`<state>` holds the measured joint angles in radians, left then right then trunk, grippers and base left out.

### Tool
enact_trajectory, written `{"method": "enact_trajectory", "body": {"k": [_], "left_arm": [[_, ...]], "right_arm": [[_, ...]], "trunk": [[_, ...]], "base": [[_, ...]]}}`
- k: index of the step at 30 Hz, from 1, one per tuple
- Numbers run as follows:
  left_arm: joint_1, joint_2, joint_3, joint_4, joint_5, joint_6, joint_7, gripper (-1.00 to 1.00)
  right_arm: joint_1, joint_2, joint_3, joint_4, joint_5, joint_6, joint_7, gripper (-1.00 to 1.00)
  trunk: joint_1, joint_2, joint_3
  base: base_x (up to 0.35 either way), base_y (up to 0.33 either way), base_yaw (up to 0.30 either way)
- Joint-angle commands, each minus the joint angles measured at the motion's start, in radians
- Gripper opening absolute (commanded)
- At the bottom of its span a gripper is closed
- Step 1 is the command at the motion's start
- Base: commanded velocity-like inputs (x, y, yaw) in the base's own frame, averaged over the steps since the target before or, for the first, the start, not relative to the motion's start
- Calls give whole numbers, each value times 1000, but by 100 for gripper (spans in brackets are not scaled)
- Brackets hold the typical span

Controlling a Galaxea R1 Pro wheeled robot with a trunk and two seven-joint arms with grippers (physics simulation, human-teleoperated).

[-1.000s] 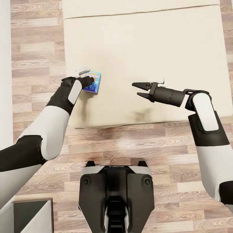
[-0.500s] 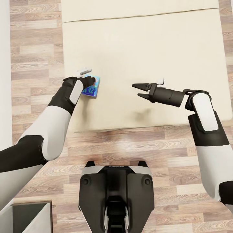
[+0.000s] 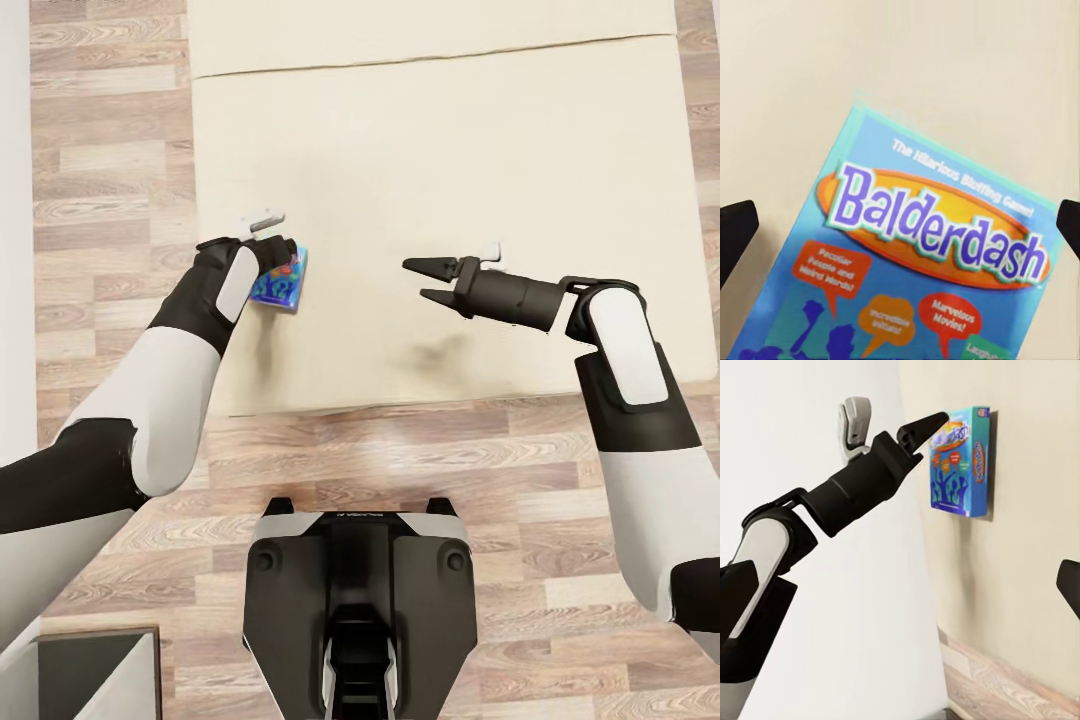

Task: Put all the toys in the child's room - the three board games (two on the bed and one on the table), the two jigsaw puzzles on the table, and the tennis ball on the table - inside the toy box on the table in the child's room.

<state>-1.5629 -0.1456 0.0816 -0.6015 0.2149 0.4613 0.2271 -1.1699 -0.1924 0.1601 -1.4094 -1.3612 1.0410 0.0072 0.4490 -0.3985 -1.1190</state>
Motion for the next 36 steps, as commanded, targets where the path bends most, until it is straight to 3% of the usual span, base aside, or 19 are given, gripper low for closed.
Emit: {"method": "enact_trajectory", "body": {"k": [1,24,36], "left_arm": [[0,-1,3,-1,11,4,6,100],[0,0,3,-1,11,1,5,100],[0,0,1,-1,11,0,5,100]], "right_arm": [[-1,0,1,0,1,2,1,100],[-1,4,1,1,1,3,-12,100],[-1,4,0,4,1,6,-12,100]], "trunk": [[1,-2,-1],[1,-2,-2],[1,-2,-17]], "base": [[211,0,0],[59,0,0],[5,0,0]]}}
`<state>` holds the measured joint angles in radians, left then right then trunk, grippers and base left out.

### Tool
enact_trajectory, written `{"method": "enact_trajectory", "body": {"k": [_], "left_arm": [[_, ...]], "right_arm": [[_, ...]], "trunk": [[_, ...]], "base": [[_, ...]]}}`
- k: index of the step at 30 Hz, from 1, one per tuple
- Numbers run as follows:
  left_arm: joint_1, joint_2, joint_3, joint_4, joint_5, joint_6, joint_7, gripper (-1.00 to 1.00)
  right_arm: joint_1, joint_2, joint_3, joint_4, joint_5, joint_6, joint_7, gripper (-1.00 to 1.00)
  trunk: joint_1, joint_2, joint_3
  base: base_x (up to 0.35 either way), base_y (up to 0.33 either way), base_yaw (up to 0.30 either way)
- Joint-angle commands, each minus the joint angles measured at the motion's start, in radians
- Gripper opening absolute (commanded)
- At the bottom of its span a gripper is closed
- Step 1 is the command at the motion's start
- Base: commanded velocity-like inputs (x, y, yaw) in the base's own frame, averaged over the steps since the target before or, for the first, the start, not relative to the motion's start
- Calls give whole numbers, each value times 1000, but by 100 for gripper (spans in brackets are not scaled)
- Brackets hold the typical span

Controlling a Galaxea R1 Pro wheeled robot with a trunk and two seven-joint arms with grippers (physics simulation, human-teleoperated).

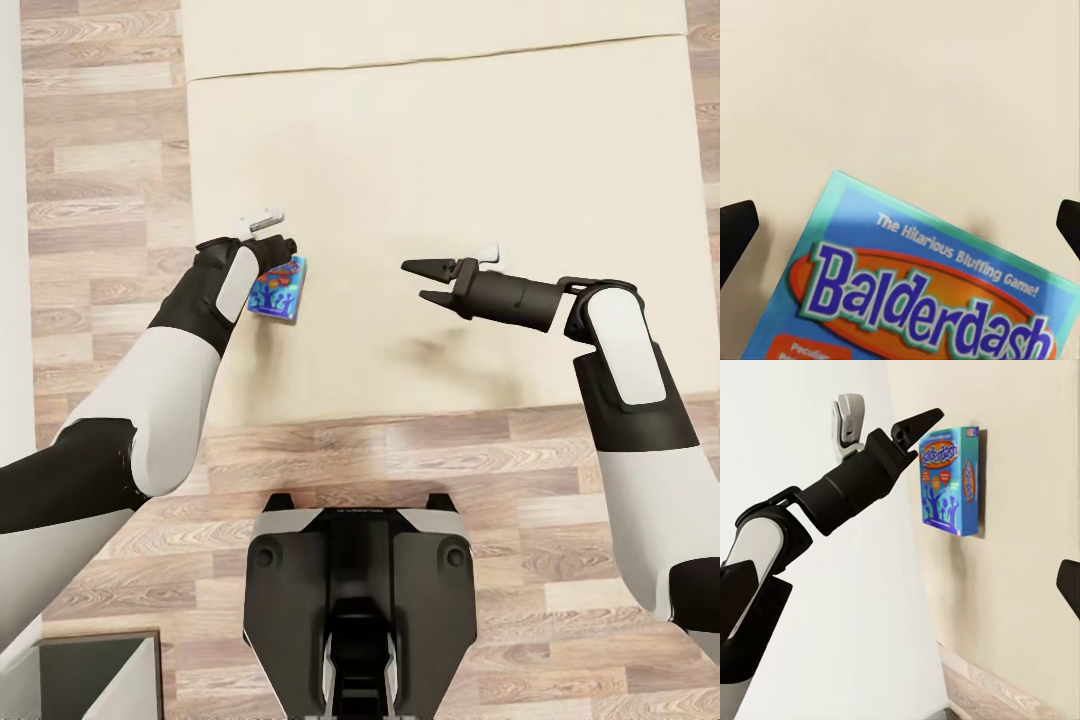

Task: Put all the toys in the child's room - the three board games (two on the bed and one on the table), the two jigsaw puzzles on the table, and the tennis ball on the table - inside the toy box on the table in the child's room.

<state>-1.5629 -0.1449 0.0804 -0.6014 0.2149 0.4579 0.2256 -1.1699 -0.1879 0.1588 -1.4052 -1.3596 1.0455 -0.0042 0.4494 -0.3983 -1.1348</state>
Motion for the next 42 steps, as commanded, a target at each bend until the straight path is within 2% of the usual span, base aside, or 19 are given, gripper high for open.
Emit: {"method": "enact_trajectory", "body": {"k": [1,15,35,42], "left_arm": [[0,-1,3,-1,11,4,6,100],[0,-1,1,0,10,4,6,100],[0,-2,0,0,9,3,6,100],[0,-1,0,0,9,3,6,100]], "right_arm": [[-1,-1,1,0,-1,2,0,100],[-1,0,1,1,-1,1,0,100],[-1,1,2,0,0,0,0,100],[-1,1,2,0,0,0,0,100]], "trunk": [[1,-2,-3],[1,-2,-24],[1,-2,-26],[1,-2,-26]], "base": [[0,0,0],[0,0,0],[-21,0,0],[-141,0,0]]}}
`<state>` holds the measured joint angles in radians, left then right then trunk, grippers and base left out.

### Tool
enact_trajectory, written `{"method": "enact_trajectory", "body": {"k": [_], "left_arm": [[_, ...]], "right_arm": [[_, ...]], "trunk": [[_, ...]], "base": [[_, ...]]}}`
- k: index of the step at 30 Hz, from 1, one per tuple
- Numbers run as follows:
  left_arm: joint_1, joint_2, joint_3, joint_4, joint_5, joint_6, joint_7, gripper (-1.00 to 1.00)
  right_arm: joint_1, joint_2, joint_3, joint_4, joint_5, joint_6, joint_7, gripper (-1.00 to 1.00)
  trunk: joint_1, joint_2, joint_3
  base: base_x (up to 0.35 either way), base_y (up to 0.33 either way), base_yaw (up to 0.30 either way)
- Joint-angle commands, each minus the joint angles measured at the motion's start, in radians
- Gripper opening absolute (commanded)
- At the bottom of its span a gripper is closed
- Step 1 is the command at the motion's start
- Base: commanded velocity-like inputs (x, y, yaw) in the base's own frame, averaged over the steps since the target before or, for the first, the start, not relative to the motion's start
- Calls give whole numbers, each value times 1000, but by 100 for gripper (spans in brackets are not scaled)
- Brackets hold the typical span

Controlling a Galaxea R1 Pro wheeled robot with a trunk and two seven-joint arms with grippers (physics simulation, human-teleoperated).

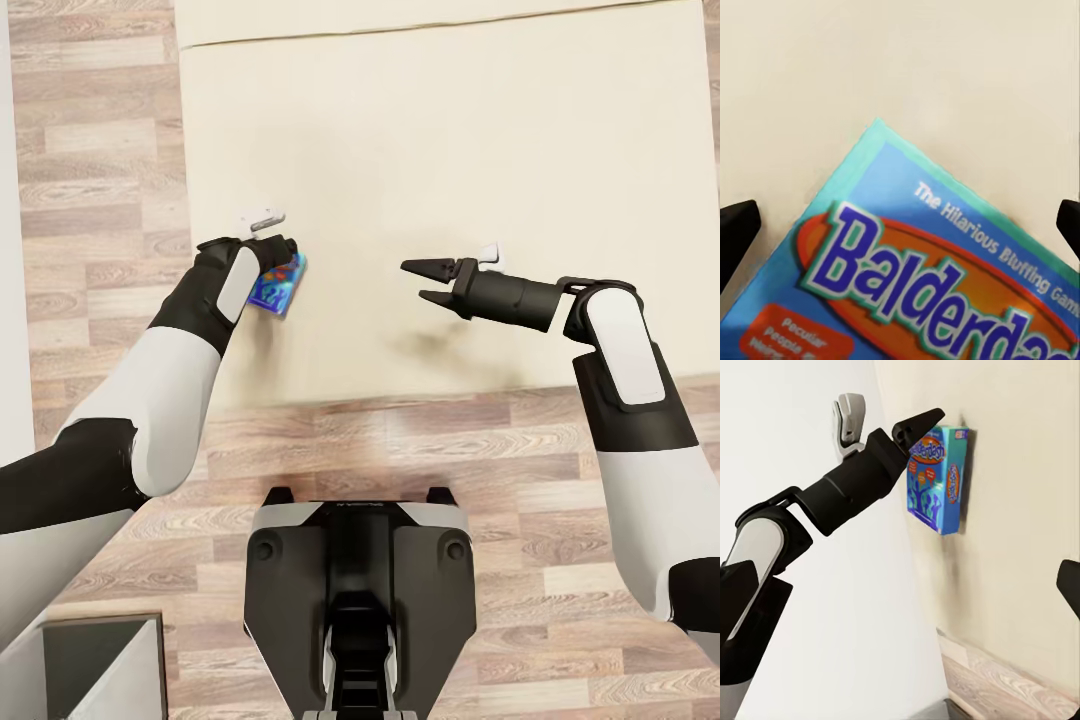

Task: Put all the toys in the child's room - the three board games (two on the bed and one on the table), the two jigsaw puzzles on the table, and the tennis ball on the table - inside the toy box on the table in the child's room.

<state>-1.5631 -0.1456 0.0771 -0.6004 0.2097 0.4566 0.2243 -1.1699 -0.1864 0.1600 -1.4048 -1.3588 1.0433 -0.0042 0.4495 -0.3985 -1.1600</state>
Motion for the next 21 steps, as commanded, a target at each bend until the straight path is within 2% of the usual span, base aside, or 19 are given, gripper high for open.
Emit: {"method": "enact_trajectory", "body": {"k": [1,21], "left_arm": [[0,0,4,-1,14,5,7,100],[0,-2,3,-1,14,6,7,100]], "right_arm": [[-1,-1,1,0,0,2,0,100],[0,-1,0,0,-1,4,0,100]], "trunk": [[0,-1,-1],[0,-1,-1]], "base": [[-68,0,0],[-107,-1,0]]}}
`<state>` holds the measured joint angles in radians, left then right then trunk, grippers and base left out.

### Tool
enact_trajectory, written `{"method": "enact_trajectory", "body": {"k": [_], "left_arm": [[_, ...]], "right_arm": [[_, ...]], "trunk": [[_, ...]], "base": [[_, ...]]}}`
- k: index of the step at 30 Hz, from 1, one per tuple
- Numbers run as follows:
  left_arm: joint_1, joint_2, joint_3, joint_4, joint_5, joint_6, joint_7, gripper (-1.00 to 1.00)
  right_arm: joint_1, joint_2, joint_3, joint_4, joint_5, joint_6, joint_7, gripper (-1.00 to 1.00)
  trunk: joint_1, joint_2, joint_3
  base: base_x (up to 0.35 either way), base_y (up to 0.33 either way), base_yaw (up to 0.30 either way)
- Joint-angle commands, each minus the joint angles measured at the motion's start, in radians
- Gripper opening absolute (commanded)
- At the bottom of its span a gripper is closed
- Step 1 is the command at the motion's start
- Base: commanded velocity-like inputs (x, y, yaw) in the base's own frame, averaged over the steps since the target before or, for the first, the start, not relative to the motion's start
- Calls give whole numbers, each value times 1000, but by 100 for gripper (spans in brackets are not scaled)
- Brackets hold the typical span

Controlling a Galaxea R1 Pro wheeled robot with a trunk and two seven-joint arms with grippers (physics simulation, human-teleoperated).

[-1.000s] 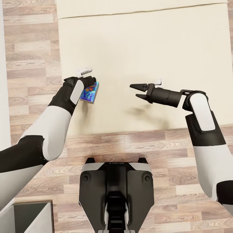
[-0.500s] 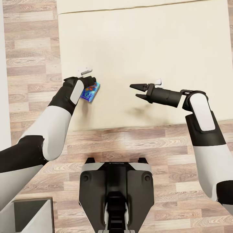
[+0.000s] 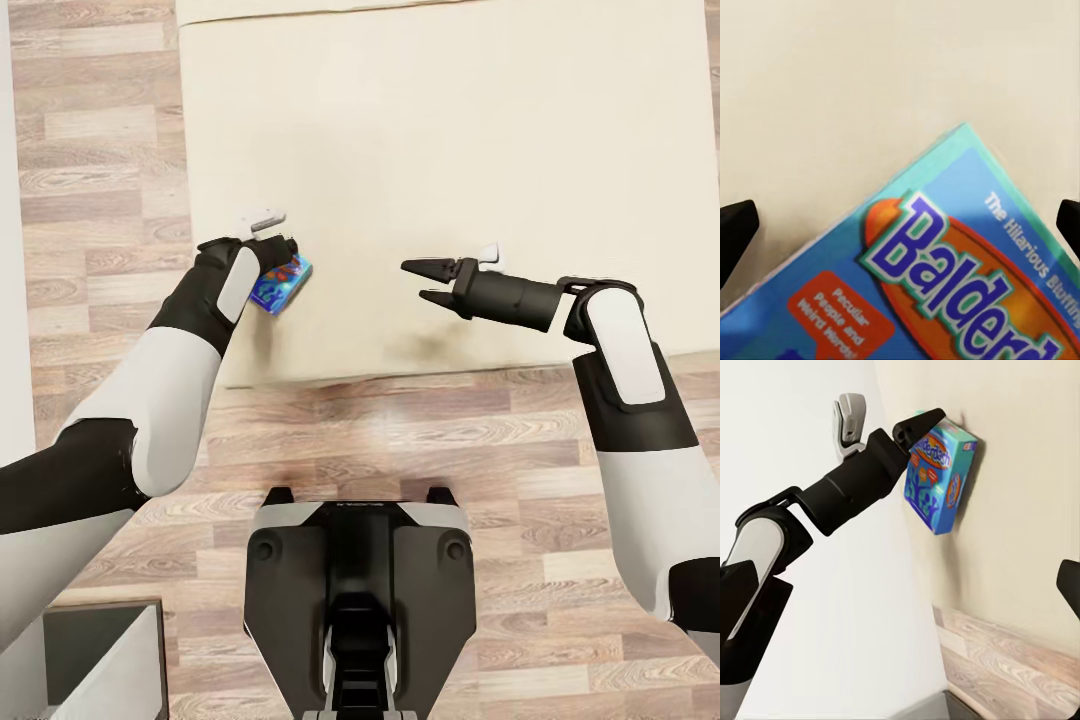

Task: Put all the toys in the child's room - the three board games (two on the bed and one on the table), the two jigsaw puzzles on the table, and the tennis ball on the table - inside the toy box on the table in the child's room.

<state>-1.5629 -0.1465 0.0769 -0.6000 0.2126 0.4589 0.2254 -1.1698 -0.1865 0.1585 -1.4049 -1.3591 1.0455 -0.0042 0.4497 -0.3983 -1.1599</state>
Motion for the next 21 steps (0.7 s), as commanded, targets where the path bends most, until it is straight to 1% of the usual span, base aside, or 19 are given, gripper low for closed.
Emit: {"method": "enact_trajectory", "body": {"k": [1,7,14,19,21], "left_arm": [[0,-1,3,-1,11,4,6,100],[0,-1,3,-1,11,5,6,100],[0,-1,2,-1,11,6,6,100],[0,-1,3,-1,11,6,6,100],[0,-1,3,-1,11,6,6,100]], "right_arm": [[-1,-1,1,0,-1,2,0,100],[-1,-1,1,0,-1,2,0,100],[-1,-1,1,0,-1,2,0,100],[-1,-1,1,0,-1,2,0,100],[-1,-1,1,0,-1,2,0,100]], "trunk": [[0,-2,-1],[0,-2,-1],[0,-2,-1],[0,-2,-1],[0,-2,-1]], "base": [[-121,-6,0],[-64,-7,0],[-120,-101,0],[-42,-28,0],[-195,-7,0]]}}
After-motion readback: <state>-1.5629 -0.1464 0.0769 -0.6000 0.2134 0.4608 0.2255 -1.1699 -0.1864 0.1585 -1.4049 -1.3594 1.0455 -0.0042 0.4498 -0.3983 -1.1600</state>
